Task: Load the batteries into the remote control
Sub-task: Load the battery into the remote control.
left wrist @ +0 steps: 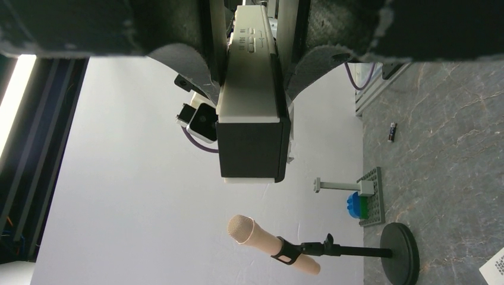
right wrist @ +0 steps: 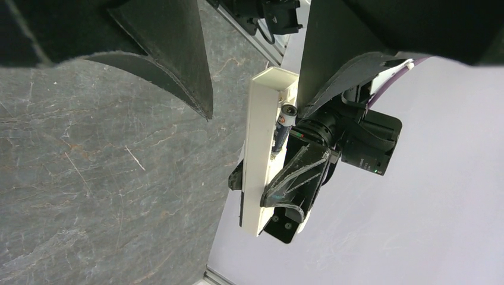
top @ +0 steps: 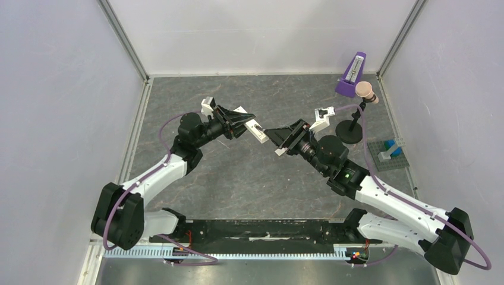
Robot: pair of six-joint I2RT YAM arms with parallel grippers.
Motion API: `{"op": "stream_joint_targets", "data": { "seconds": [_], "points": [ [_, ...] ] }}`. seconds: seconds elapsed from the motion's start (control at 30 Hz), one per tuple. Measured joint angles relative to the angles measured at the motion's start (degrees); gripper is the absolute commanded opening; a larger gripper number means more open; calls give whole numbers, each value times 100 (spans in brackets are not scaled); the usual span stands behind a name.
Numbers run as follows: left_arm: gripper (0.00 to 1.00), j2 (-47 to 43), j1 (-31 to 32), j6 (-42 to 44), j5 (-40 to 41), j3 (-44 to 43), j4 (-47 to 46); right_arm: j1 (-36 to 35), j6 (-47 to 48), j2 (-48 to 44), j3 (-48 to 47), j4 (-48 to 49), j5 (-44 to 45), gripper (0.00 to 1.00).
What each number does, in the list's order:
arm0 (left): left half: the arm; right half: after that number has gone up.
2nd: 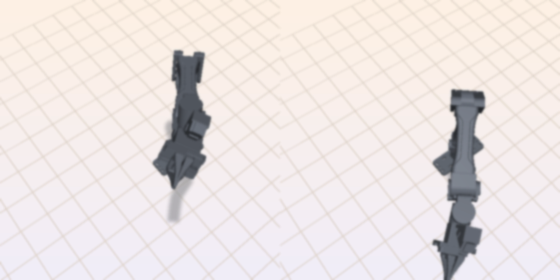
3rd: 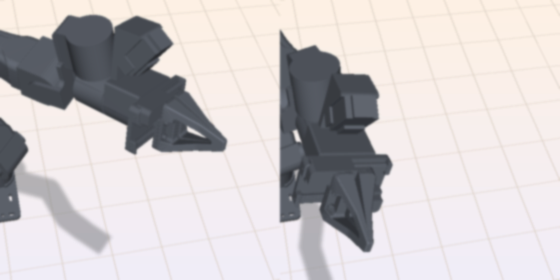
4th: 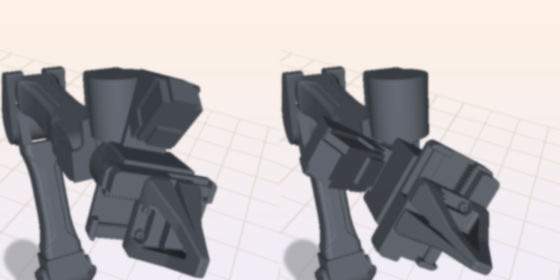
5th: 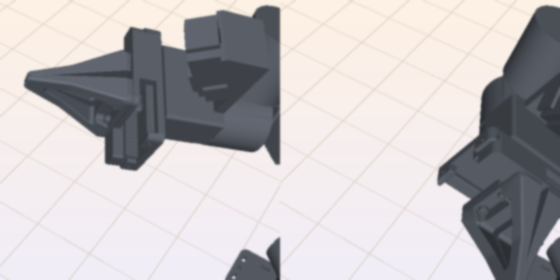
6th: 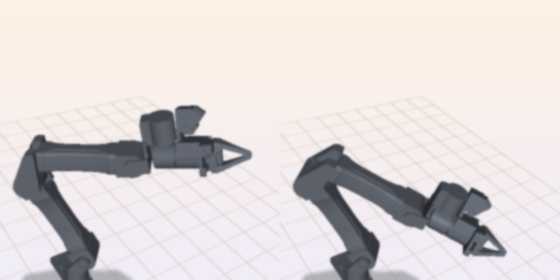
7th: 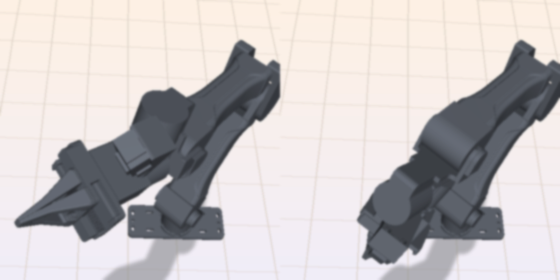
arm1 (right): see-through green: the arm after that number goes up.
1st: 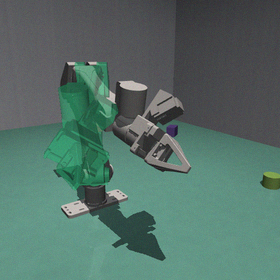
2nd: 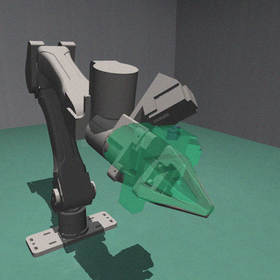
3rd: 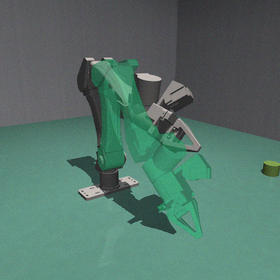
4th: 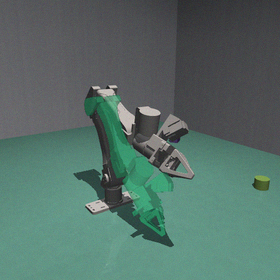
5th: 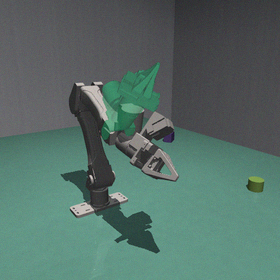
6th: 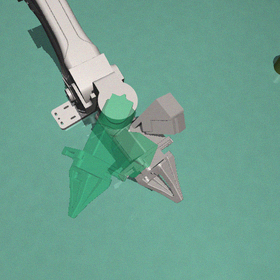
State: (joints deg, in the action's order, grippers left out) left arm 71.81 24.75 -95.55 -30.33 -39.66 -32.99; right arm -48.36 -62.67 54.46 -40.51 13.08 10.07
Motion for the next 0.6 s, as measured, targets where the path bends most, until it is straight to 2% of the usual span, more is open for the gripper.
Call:
{"op": "stream_joint_targets", "data": {
  "seconds": [0.33, 0.6],
  "points": [
    [2, -114, -4, 31, 0, 68, 107, 22, -127, 269, 0, 234, -275, 57],
    [2, -136, -4, 92, 0, 68, 146, 22, -92, 293, 0, 282, -442, 72]
  ]
}}
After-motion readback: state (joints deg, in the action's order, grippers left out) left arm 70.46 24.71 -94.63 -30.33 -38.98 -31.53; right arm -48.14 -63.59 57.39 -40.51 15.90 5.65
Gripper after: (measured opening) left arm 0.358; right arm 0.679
